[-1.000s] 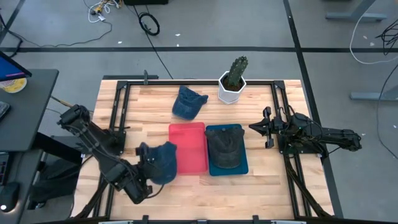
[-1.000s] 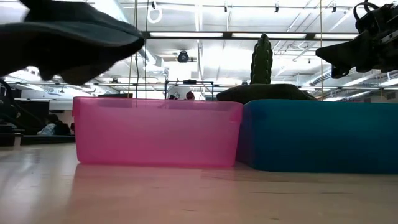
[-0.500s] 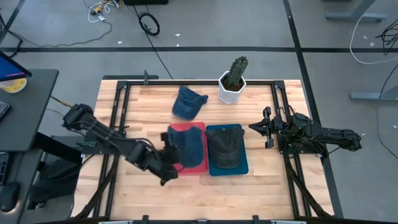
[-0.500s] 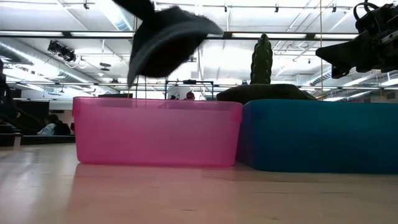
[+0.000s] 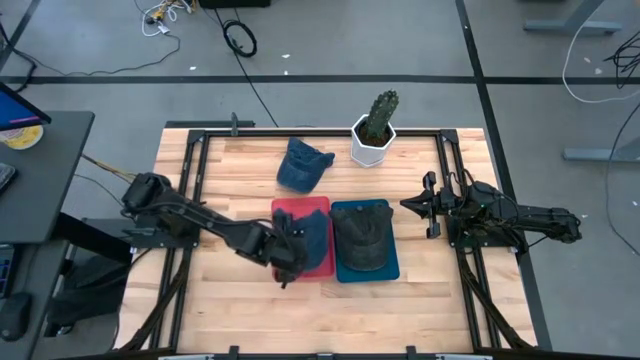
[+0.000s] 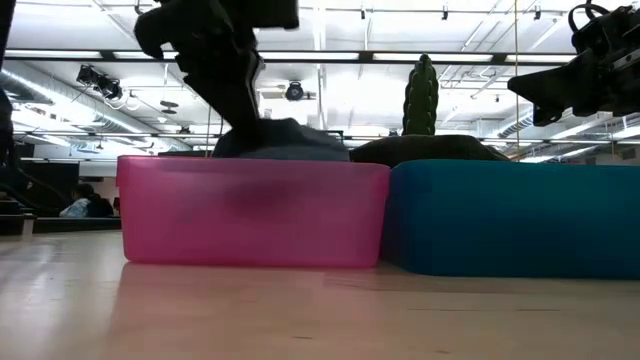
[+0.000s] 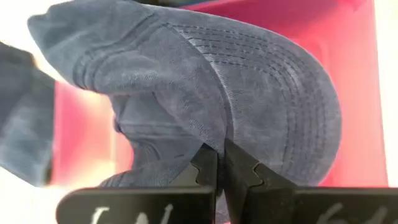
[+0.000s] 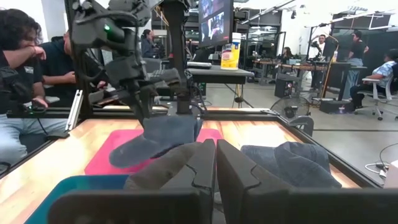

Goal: Pick & Place hat
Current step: Put the bottom blue cap into the pink bin

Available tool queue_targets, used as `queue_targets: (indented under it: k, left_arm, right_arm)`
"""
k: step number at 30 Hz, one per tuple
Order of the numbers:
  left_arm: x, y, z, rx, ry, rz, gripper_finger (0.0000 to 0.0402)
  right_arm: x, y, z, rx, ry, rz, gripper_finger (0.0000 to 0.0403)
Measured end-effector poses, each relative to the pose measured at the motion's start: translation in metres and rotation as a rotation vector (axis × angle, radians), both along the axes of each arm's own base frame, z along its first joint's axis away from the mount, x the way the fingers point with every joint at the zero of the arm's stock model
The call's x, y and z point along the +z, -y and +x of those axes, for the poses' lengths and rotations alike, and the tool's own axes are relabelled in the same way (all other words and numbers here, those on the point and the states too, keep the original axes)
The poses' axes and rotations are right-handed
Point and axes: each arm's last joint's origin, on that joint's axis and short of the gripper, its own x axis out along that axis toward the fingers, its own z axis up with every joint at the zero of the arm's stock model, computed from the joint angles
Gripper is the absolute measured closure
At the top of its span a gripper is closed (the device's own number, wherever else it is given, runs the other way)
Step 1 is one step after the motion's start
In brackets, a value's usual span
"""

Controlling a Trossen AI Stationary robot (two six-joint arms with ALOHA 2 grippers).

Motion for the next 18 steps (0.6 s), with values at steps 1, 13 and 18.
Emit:
queue_targets:
  k: [1, 13, 18]
  left_arm:
    - [-0.002, -0.003, 0.002, 0.017, -0.009, -0.03, 0.0394]
    - [-0.015, -0.009, 0.007, 0.079, -0.067, -0.12, 0.0378]
    - [-0.016, -0.009, 0.008, 0.081, -0.065, -0.125, 0.0374]
  right_arm:
    - [0.0, 0.0, 0.0, 0.0, 0.001, 0.0, 0.0383]
    - [0.0, 0.0, 0.0, 0.0, -0.003, 0.0, 0.0383]
    - [0.0, 0.0, 0.0, 0.0, -0.002, 0.0, 0.0383]
